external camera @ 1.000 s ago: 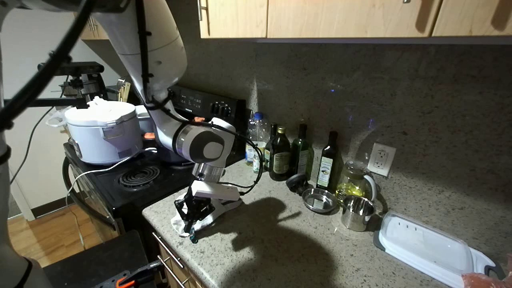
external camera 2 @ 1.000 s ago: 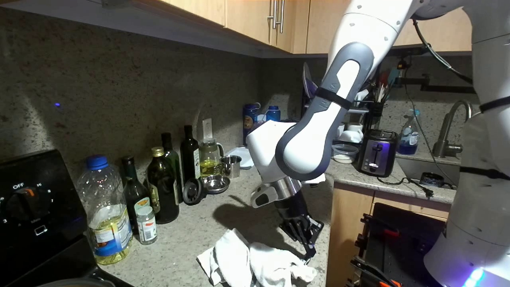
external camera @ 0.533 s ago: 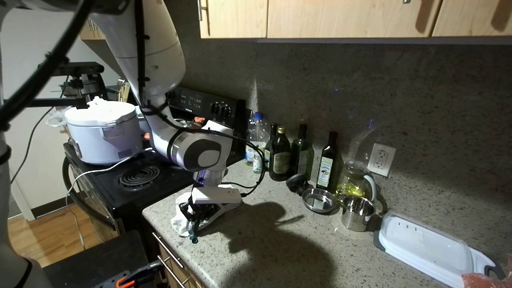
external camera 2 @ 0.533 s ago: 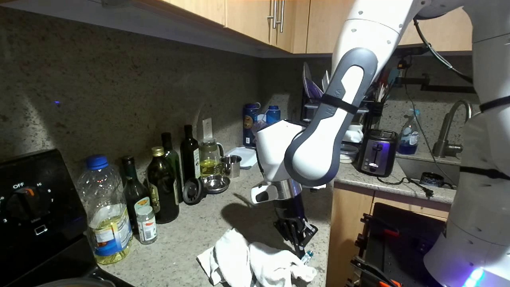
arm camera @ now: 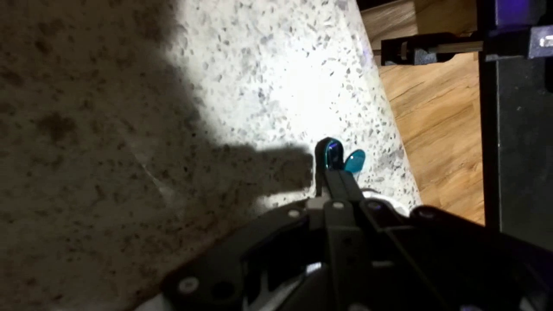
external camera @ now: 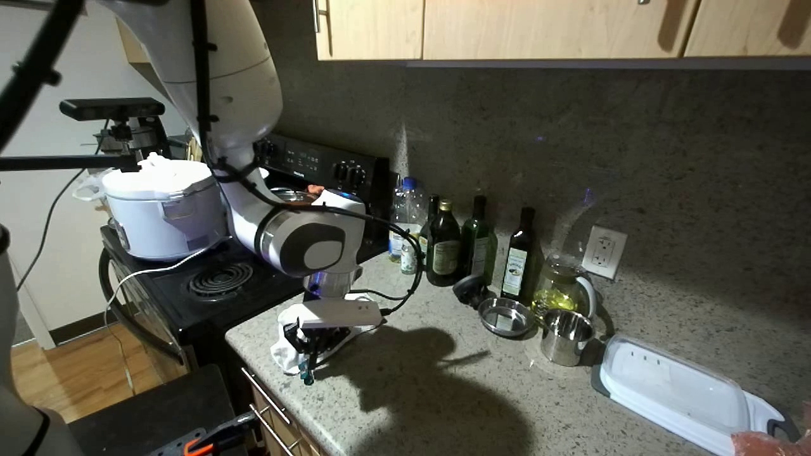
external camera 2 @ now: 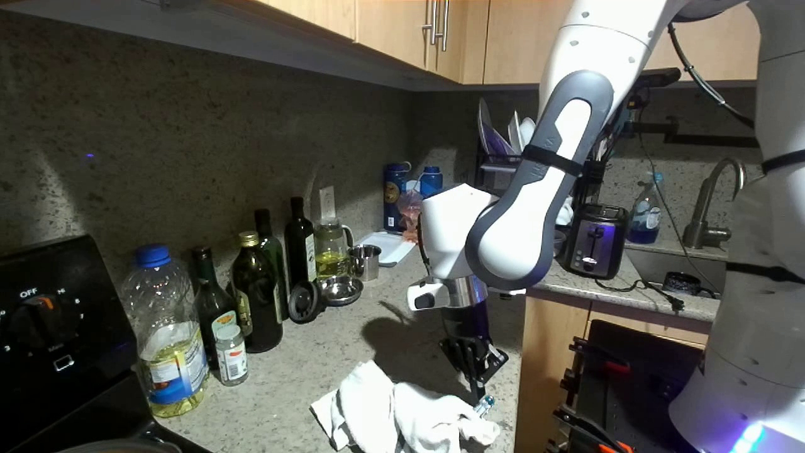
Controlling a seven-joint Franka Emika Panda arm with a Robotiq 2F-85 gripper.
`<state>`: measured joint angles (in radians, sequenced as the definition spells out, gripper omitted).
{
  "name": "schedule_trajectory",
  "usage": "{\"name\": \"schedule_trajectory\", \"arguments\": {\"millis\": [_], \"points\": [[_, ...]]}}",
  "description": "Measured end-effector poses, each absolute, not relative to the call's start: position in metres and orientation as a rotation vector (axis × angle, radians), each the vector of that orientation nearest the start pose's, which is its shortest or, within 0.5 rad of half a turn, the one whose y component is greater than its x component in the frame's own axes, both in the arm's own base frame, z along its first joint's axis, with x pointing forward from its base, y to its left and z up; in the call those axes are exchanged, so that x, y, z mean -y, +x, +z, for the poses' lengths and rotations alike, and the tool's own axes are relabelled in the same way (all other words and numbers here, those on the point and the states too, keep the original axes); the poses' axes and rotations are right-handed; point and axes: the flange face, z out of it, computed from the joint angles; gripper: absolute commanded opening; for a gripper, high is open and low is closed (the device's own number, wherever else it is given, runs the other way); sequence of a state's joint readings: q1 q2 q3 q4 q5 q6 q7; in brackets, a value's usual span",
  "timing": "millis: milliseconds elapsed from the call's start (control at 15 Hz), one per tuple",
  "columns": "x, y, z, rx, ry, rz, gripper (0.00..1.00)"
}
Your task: Take the wrapper off the towel
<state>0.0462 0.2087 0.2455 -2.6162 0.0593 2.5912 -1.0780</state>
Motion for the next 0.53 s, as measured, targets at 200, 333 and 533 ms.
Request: {"name": "schedule_trajectory", "arguments": {"millis": [200,333,533], "points": [[-0.1189,0.3826,0.1709,1.803,-2.371,0.262,0.26],[-0.1175,0.3804,0.1746,1.792,-2.382,0.254,0.31],[-0.1158,0.3771,0.1758,1.773,-2.391,0.252,0.26]]}}
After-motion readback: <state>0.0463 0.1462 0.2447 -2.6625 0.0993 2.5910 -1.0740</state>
